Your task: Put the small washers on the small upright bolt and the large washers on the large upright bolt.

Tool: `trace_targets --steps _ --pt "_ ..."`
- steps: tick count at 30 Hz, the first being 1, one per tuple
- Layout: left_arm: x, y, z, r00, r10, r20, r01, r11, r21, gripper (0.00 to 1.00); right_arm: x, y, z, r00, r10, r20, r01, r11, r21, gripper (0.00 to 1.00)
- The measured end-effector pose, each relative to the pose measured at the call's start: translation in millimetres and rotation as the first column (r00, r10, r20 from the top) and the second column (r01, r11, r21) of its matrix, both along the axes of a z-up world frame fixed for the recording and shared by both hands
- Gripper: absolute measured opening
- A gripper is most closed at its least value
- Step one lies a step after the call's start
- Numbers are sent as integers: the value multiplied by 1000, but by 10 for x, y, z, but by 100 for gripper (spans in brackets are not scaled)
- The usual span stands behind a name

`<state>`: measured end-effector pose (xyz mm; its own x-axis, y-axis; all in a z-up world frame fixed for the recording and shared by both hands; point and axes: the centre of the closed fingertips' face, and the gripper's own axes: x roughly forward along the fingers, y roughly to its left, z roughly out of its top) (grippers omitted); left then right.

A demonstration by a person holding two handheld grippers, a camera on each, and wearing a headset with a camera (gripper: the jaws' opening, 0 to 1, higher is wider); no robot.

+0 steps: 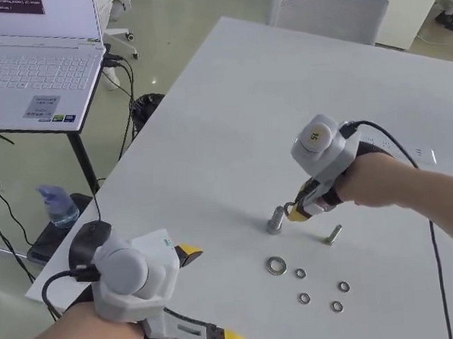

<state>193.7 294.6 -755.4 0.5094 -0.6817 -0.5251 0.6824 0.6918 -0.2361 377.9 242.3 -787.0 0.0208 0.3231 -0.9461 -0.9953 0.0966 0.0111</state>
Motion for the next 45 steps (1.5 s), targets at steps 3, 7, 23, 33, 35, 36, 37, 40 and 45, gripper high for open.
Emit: trace_targets --steps 3,7,23,33,35,36,37,40,45 --pt "-7 6 -4 1000 -2 -2 2 1000 2 95 13 34 -32 1000 13 4 -13 1000 -5 21" --pt "-7 30 -10 1000 3 -4 -3 1000 2 94 44 73 -60 1000 20 10 -20 1000 -9 21" --pt "3 74 -21 1000 8 -7 -8 1000 -5 92 105 181 -197 999 44 11 -44 998 -43 21" --pt "14 129 -6 1000 11 -7 -11 1000 -5 91 134 162 -262 999 46 5 -46 997 -68 21" --pt "9 124 0 1000 12 -7 -12 1000 -6 91 134 163 -275 999 46 3 -46 997 -70 21" --pt "6 121 -1 1000 11 -8 -11 1000 -7 91 120 164 -276 999 47 4 -46 996 -71 21" --pt "2 118 -5 1000 9 -9 -9 1000 -7 91 96 167 -275 999 48 5 -48 996 -74 21" --pt "-5 116 -8 1000 7 -12 -7 1000 -5 90 94 165 -299 999 52 6 -51 996 -79 21" --pt "-10 132 -11 1000 5 -18 -6 1000 -5 89 48 170 -312 999 54 2 -54 995 -85 21"
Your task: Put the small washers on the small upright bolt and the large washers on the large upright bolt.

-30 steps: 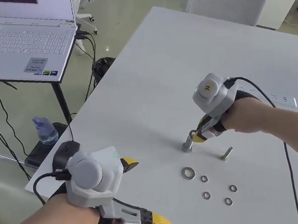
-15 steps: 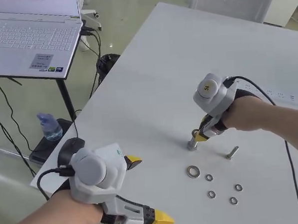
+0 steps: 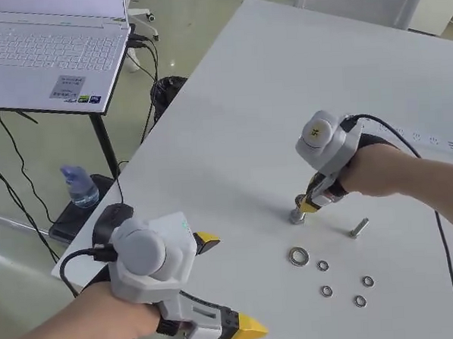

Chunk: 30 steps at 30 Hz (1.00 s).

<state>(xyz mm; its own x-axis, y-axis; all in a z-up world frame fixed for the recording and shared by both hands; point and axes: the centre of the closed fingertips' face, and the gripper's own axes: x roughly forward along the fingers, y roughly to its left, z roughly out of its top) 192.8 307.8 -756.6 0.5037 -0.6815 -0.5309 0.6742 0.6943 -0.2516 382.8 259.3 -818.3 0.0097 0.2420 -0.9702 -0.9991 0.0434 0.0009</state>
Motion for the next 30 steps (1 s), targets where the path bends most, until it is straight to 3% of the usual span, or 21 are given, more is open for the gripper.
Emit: trace_targets --steps 11,21,30 --pt "14 49 2 1000 5 -2 -5 1000 -4 88 -76 5 -35 1000 11 -1 -11 1000 -16 21" --pt "81 57 50 1000 8 22 -8 1000 -1 91 -62 -16 -137 1000 9 -14 -10 999 -32 21" --pt "83 69 20 1000 5 12 -5 1000 3 90 -60 -10 -188 1000 6 -18 -6 999 -35 21"
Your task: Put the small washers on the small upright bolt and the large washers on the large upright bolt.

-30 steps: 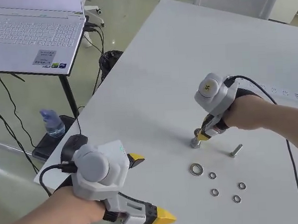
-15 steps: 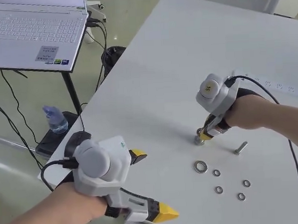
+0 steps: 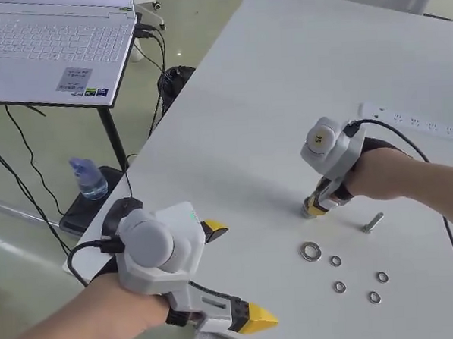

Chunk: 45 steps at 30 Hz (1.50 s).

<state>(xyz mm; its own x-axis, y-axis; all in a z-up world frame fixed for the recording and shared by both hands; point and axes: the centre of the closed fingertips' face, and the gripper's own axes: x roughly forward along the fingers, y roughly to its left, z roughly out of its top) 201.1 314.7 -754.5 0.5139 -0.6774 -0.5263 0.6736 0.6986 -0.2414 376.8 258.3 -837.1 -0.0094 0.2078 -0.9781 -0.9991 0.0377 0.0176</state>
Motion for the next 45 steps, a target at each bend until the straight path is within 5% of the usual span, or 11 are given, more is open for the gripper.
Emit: trace_targets --steps 45 --pt "-68 9 -4 1000 -13 -17 13 1000 -2 85 20 -5 -254 1000 14 2 -14 999 -31 25"
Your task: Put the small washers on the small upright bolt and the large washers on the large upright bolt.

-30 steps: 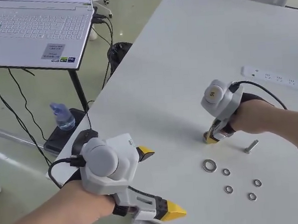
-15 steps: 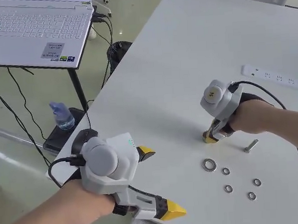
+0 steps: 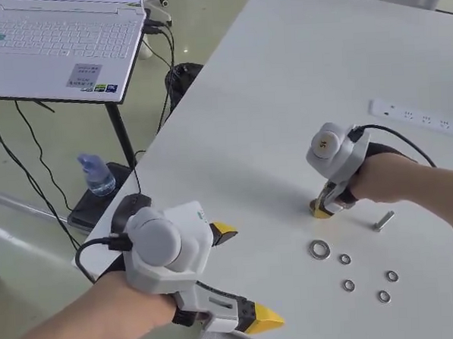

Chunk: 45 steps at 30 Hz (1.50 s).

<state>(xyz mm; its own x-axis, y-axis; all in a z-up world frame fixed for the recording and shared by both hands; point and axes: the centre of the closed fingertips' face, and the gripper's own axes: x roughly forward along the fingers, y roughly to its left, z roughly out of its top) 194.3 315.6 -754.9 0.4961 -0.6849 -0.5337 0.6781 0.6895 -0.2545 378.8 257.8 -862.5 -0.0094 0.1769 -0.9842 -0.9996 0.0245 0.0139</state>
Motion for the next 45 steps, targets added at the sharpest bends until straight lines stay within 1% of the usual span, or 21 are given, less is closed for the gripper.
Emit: trace_targets --steps 5,7,9,13,18,20,22,27,30,32,33,37,40,45 --pt "-5 12 3 1000 3 1 -3 1000 -2 84 35 24 8 1000 9 14 -10 1000 13 27" --pt "-8 17 -2 1000 4 0 -4 1000 -2 84 40 42 17 1000 -2 5 2 1000 25 34" --pt "-10 18 2 1000 3 3 -3 1000 -3 84 42 51 27 1000 -1 3 1 1000 30 37" --pt "-12 20 -2 1000 3 2 -3 1000 -3 84 29 45 37 1000 1 -5 -1 1000 26 40" --pt "-19 20 6 1000 3 2 -3 1000 -4 84 32 41 68 1000 2 2 -2 1000 30 39" --pt "-23 18 5 1000 2 3 -2 1000 0 83 21 39 76 1000 -6 -5 6 999 31 39" --pt "-28 9 9 1000 -1 4 1 1000 3 83 20 38 92 1000 -9 -3 9 999 32 39" --pt "-28 -17 34 1000 -6 10 6 1000 4 83 14 54 187 1000 -14 3 14 998 54 39" --pt "-24 -19 33 1000 -8 12 8 1000 14 83 17 34 241 1000 -19 8 18 998 59 39" --pt "-17 -24 43 1000 -6 18 6 1000 9 84 18 25 286 1000 -25 12 24 997 68 39" --pt "-18 -25 46 1000 -5 16 5 1000 9 84 17 21 312 999 -29 13 28 997 73 39" --pt "8 -25 75 999 2 35 -3 1000 14 87 21 25 389 999 -36 19 34 995 94 38" --pt "1 -33 90 999 6 36 -6 1000 14 87 10 36 446 999 -46 17 44 993 110 37" --pt "-14 -33 99 999 5 39 -6 1000 18 88 -19 29 520 999 -48 23 44 992 119 37"
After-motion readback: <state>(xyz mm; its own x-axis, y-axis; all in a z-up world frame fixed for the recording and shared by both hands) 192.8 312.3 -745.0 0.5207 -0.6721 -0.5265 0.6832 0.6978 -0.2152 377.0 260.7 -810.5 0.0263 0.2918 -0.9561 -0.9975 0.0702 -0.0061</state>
